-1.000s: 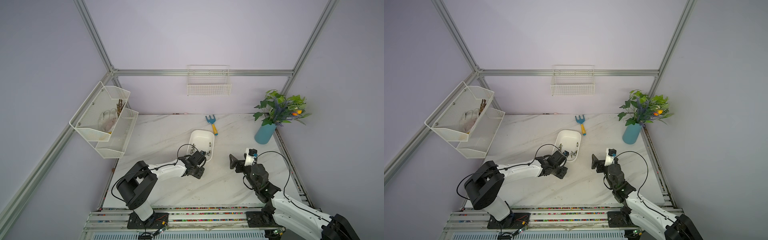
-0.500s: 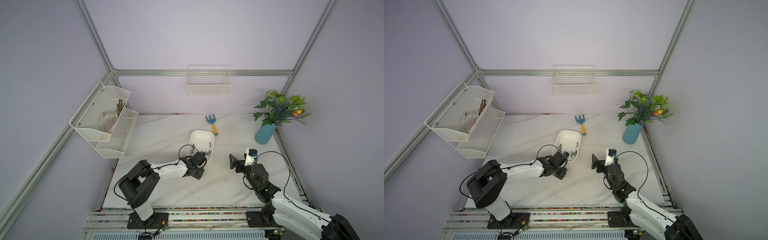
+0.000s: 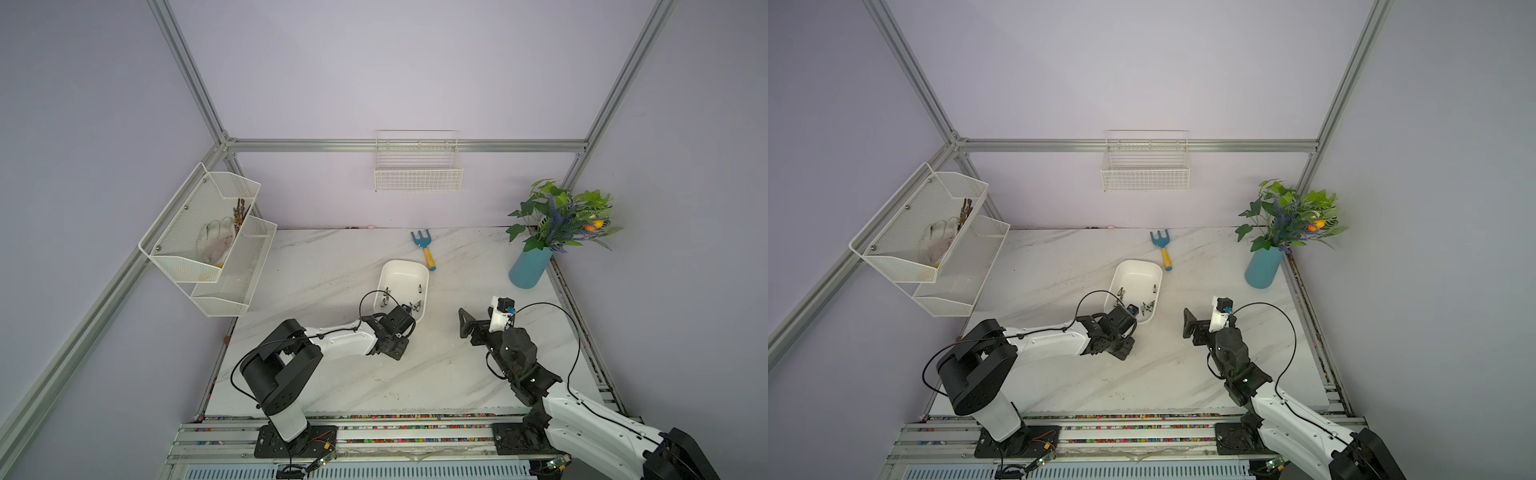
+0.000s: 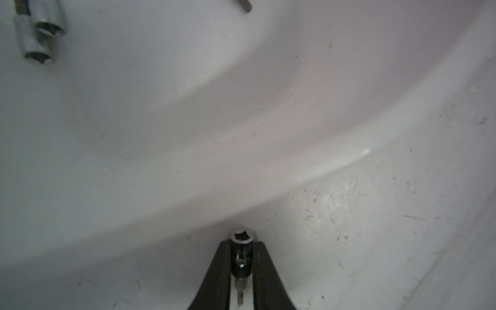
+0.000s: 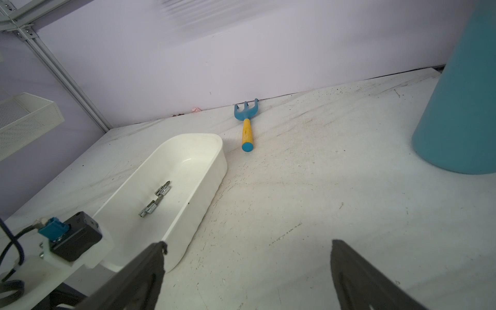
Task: Put the bit on the desktop into the storage box
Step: Pick up the screwdriver bit from the center of the board, then place the screwdriver bit in the storage box.
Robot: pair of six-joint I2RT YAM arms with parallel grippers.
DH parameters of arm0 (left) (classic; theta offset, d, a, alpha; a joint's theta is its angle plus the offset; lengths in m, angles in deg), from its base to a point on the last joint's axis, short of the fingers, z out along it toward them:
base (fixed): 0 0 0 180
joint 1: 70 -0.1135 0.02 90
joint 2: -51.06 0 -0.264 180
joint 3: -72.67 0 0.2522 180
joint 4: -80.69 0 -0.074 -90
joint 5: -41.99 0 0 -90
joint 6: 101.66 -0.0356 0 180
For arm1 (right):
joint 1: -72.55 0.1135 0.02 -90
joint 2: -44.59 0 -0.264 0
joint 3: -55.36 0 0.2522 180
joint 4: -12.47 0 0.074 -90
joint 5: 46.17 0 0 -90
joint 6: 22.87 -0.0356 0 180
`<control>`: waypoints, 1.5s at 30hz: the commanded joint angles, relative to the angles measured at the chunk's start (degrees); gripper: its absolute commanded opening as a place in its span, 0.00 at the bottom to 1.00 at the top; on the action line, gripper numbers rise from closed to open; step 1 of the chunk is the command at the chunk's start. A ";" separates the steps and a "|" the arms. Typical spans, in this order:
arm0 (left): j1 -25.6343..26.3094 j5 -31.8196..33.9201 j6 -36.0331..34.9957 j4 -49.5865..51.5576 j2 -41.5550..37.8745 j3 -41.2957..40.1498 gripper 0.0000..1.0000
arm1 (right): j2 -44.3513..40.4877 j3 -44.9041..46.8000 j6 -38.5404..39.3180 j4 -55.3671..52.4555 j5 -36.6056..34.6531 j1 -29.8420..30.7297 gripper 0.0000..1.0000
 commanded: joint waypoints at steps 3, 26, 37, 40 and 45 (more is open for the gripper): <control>0.43 0.12 1.96 1.03 -1.39 -1.77 0.15 | -0.21 0.80 -0.23 1.60 -0.45 -0.25 1.00; -2.46 3.93 3.29 3.94 -11.58 6.41 0.14 | 0.10 0.77 -0.34 1.90 -0.30 -0.24 1.00; -7.65 1.84 -0.89 -1.90 -0.32 17.19 0.14 | -0.24 0.81 -0.26 1.78 -0.31 -0.18 1.00; -8.92 1.49 -1.50 -4.47 2.99 19.05 0.14 | -0.13 0.74 -0.23 1.92 -0.25 -0.18 1.00; -10.78 0.27 -1.79 -7.12 7.79 21.96 0.14 | -0.06 0.81 -0.12 2.01 -0.27 -0.18 1.00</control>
